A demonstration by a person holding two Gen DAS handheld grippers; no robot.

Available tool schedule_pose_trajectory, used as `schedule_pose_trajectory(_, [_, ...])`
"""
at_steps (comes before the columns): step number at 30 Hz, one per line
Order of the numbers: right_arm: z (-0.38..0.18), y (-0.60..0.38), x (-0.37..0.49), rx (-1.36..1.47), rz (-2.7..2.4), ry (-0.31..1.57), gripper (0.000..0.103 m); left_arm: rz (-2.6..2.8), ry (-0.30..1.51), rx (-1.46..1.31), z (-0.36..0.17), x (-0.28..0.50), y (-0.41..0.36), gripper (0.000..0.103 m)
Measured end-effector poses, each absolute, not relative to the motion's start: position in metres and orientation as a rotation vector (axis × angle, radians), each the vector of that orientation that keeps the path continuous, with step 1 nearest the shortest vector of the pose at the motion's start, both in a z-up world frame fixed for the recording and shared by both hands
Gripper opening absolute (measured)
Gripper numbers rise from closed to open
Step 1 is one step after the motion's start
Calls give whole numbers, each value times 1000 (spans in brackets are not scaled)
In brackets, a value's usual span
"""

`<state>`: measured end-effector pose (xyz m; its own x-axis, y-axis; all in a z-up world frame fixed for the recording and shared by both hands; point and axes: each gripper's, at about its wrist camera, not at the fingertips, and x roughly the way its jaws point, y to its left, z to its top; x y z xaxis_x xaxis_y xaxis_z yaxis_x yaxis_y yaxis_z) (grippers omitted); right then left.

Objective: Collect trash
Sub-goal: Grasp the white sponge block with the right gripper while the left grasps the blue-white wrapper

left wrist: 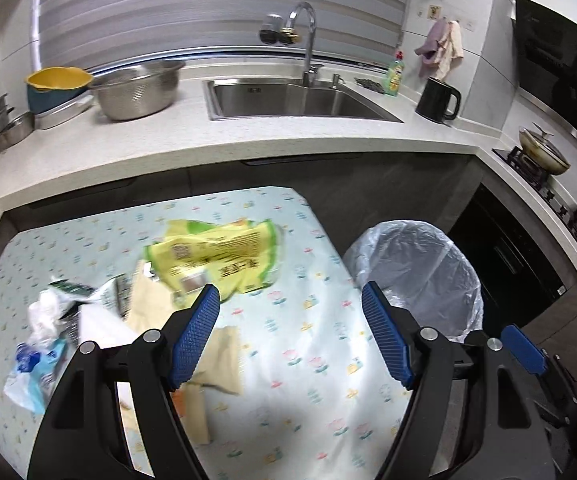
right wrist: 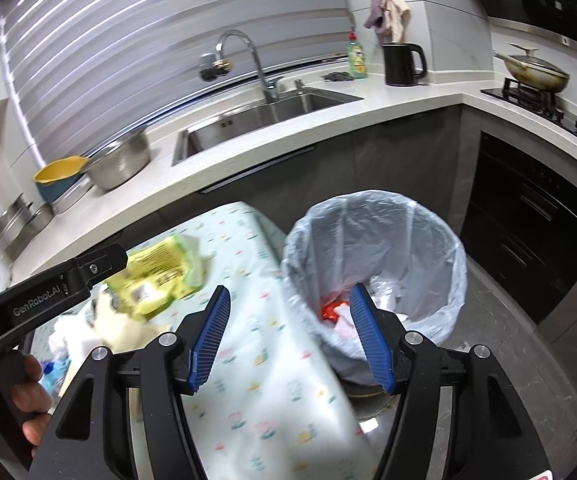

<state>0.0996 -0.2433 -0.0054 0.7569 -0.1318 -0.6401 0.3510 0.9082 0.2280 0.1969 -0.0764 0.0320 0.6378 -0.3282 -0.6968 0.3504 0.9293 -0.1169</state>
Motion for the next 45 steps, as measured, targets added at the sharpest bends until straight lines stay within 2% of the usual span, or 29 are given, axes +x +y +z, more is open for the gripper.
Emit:
schedule_pose_trajectory(27, [-13, -84, 108, 224, -35, 755, 61, -32, 815, -54, 0, 159, 135, 70])
schedule_pose_trajectory(31, [-21, -67, 118, 219, -10, 776, 61, 6, 821, -71, -8, 160, 161, 77])
schedule_pose_trajectory(45, [-53, -32, 168, 239, 37, 839, 61, 40, 864, -96, -44, 175, 204, 88])
